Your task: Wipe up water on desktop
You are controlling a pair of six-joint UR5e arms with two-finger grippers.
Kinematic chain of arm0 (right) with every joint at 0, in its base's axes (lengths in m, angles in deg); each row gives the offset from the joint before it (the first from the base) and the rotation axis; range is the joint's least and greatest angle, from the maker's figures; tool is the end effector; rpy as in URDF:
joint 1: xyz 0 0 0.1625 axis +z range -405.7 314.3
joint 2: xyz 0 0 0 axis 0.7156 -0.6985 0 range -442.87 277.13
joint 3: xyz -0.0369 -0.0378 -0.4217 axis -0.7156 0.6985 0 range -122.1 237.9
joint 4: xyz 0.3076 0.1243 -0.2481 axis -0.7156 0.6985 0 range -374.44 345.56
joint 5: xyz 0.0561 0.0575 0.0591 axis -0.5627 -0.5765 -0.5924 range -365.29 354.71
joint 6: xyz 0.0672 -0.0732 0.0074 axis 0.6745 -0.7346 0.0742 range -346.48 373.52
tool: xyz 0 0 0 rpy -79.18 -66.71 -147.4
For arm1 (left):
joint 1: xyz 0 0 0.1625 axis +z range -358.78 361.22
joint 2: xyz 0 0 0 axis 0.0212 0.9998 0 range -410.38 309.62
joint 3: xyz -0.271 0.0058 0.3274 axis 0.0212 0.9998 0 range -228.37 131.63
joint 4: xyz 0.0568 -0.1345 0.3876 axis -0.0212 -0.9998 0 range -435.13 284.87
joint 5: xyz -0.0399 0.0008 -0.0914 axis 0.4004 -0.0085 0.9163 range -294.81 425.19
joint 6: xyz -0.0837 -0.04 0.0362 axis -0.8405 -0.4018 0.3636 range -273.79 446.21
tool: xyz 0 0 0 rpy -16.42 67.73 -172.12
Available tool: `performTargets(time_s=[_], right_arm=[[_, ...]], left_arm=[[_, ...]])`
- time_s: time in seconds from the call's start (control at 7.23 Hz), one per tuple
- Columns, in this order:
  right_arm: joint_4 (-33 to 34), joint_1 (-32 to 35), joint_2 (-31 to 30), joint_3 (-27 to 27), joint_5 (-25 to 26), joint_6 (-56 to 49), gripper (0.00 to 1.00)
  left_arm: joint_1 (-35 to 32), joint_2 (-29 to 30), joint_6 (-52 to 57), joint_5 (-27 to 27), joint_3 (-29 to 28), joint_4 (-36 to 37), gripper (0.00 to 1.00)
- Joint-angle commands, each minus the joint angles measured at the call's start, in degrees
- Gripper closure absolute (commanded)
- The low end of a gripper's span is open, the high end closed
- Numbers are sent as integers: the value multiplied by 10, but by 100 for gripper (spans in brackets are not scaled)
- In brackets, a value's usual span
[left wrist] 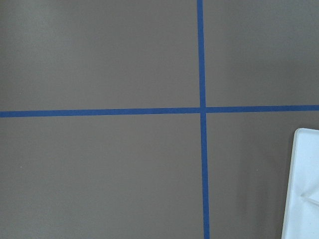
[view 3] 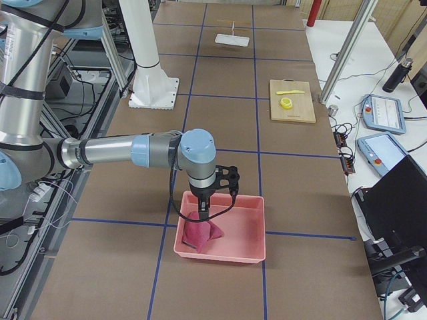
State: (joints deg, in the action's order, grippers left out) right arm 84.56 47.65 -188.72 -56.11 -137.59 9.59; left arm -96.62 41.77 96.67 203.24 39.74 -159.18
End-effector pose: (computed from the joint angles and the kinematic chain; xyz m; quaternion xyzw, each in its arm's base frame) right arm 0.0877 -0.3663 0.5908 0.0161 -0.3605 -0.0022 0.9326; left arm -0.1269 -0.4880 0.6617 0.0198 0.4087 0.0006 0.9125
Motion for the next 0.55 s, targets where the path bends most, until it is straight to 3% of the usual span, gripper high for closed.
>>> performTargets(time_s=[0.0,0.41], right_arm=[[-1,-19,0,5,3,39,0],[-4,-20,1,13,-2,36,0]], left_arm=[[0,-11,-3,0,1,-2,2],[5,-11,1,-2,-1,-1,2]])
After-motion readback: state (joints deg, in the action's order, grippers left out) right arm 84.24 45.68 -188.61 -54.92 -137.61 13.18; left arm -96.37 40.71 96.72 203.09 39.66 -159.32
